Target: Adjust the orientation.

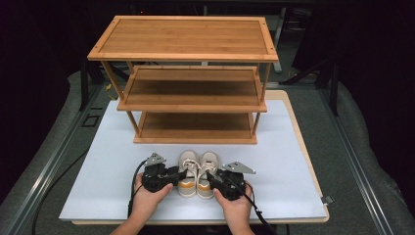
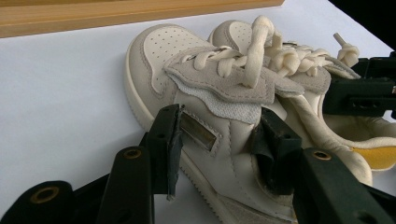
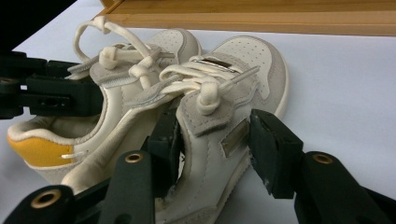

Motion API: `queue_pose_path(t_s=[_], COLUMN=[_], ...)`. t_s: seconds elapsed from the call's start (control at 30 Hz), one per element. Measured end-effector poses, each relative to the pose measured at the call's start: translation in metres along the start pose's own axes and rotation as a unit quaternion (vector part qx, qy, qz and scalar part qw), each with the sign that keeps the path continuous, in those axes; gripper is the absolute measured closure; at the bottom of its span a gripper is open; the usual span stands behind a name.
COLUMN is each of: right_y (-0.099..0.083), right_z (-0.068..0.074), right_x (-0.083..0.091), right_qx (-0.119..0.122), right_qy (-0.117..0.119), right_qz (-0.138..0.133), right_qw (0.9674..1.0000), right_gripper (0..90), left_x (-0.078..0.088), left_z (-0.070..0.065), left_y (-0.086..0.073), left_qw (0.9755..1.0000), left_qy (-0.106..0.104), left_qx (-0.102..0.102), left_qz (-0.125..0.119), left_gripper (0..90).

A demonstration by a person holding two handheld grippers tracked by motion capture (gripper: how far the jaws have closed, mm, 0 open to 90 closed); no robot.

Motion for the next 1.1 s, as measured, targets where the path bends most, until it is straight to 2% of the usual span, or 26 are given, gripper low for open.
queue_pose_path(t_s=[0.1, 0.2, 0.23, 0.33, 0.43, 0.67, 0.73, 0.77, 0.87, 0.97, 1.1], right_y=[-0.0018, 0.0023, 0.0029, 0.0022, 0.0012, -0.0006, 0.0020, 0.0032, 0.0023, 0.0005, -0.0017], right_z=[0.0017, 0.0016, 0.0011, 0.0001, 0.0007, -0.0022, -0.0034, -0.0017, 0.0014, 0.0008, 0.0014], right_x=[0.0015, 0.0048, 0.0060, 0.0071, 0.0046, -0.0001, 0.0003, 0.0003, -0.0001, 0.0009, 0.0020], right_qx=[0.011, 0.023, 0.025, 0.017, 0.021, 0.014, 0.036, 0.042, 0.040, 0.024, 0.014], right_qy=[0.001, -0.008, -0.009, -0.005, -0.007, -0.006, -0.021, -0.021, -0.014, -0.013, -0.014], right_qz=[0.001, -0.014, -0.015, -0.010, -0.010, -0.005, -0.026, -0.037, -0.039, -0.034, -0.027], right_qw=[0.9999, 0.9996, 0.9995, 0.9998, 0.9997, 0.9999, 0.9988, 0.9982, 0.9983, 0.9991, 0.9994], right_gripper=[49.1, 49.0, 48.5, 47.1, 45.9, 43.9, 41.7, 45.5, 47.8, 49.6, 52.5], left_x=[0.0003, 0.0002, 0.0002, 0.0001, -0.0011, -0.0022, -0.0027, -0.0027, -0.0026, -0.0031, -0.0029], left_z=[-0.0002, -0.0014, -0.0012, -0.0002, 0.0005, -0.0001, -0.0003, -0.0003, -0.0006, -0.0017, -0.0018], left_y=[-0.0005, -0.0014, -0.0016, -0.0016, -0.0020, -0.0017, -0.0023, -0.0023, -0.0018, -0.0022, -0.0026], left_qw=[1.0000, 1.0000, 0.9999, 0.9998, 0.9998, 0.9997, 0.9999, 0.9999, 0.9997, 0.9997, 0.9996], left_qy=[0.003, 0.001, 0.008, 0.014, 0.016, 0.021, 0.015, 0.016, 0.024, 0.020, 0.020], left_qx=[-0.003, -0.004, -0.011, -0.011, -0.006, -0.011, -0.002, -0.002, -0.002, 0.009, 0.012], left_qz=[-0.005, -0.004, -0.007, -0.005, -0.003, 0.002, 0.001, 0.001, -0.003, -0.010, -0.014], left_gripper=[54.2, 49.7, 48.8, 45.9, 43.9, 45.0, 45.8, 45.7, 45.7, 48.7, 48.9])
Point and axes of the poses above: each handheld gripper's, and its own axes: x roughly backward along the jaws, y roughly out of its top, z roughly to its left, the point moved 10 cm from there along -x, roughly forward along the jaws, and after that the axes turned 11 degrees about -x, right-handed, at the moved point
